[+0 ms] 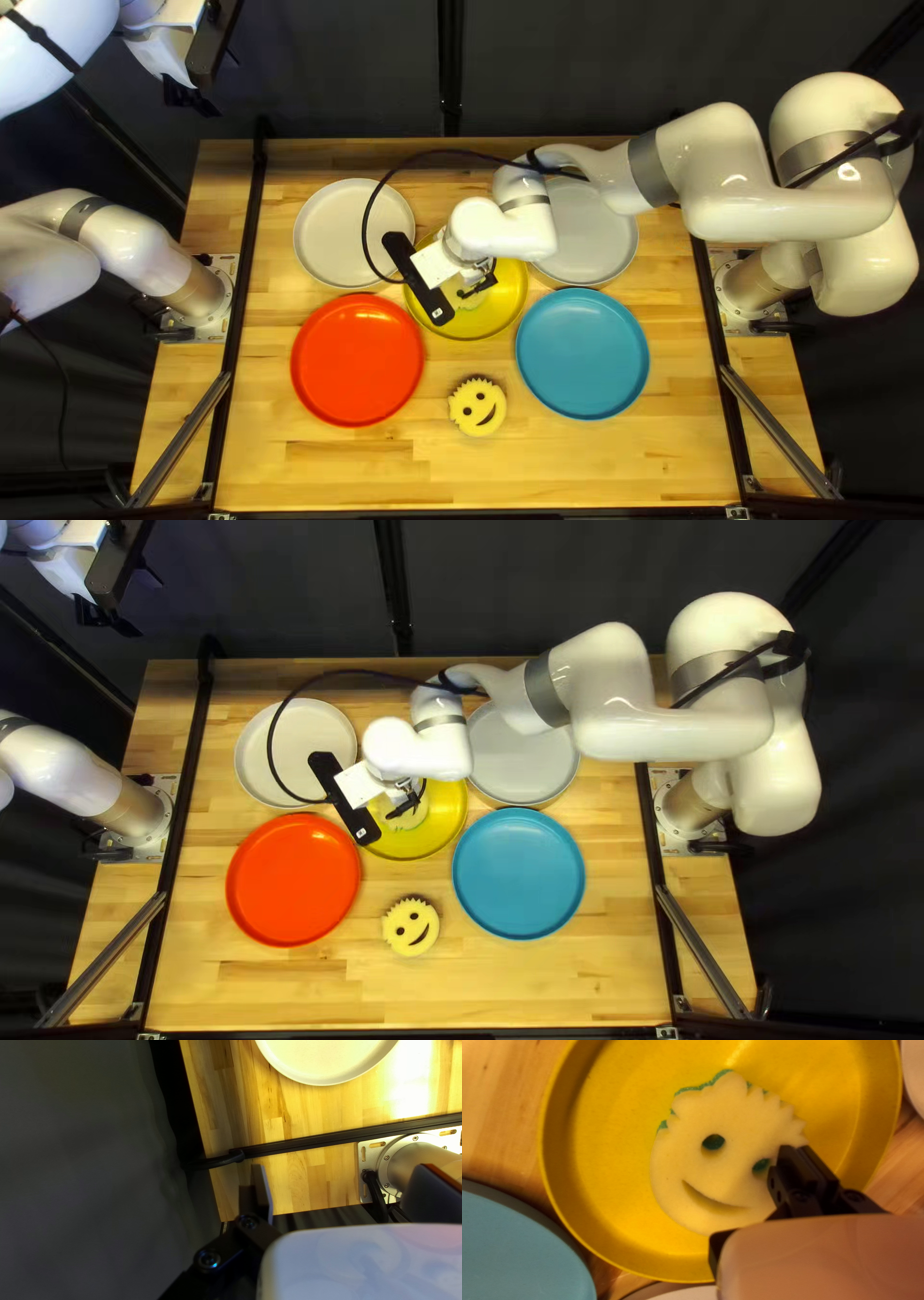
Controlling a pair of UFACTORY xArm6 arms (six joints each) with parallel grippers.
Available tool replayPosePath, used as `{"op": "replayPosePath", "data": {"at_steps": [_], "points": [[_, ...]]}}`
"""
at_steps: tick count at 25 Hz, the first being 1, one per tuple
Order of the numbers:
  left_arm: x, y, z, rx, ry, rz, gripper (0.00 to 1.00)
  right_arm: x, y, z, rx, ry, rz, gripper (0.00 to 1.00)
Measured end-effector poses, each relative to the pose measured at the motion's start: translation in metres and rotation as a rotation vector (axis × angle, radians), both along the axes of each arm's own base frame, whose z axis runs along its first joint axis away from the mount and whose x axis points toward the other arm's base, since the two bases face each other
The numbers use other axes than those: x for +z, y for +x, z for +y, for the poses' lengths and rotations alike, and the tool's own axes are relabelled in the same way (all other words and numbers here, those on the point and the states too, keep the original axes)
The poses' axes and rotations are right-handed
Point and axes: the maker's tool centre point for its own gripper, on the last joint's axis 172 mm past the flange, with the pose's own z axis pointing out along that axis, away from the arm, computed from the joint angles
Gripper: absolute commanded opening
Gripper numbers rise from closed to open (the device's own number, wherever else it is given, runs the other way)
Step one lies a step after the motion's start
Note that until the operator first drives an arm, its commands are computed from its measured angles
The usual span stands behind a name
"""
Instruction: Pick up sponge and scrub the plate
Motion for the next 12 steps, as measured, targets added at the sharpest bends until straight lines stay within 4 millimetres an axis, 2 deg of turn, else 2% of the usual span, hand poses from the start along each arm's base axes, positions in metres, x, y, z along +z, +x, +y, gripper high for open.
{"op": "replayPosePath", "data": {"at_steps": [6, 12], "points": [[0.0, 0.0, 0.0, 0.0, 0.0, 0.0, 1.0, 0.006, -0.003, -0.027, -0.013, 0.0, -0.003, 0.0], [0.0, 0.0, 0.0, 0.0, 0.0, 0.0, 1.0, 0.031, -0.013, -0.041, -0.045, 0.004, -0.016, 0.0]]}}
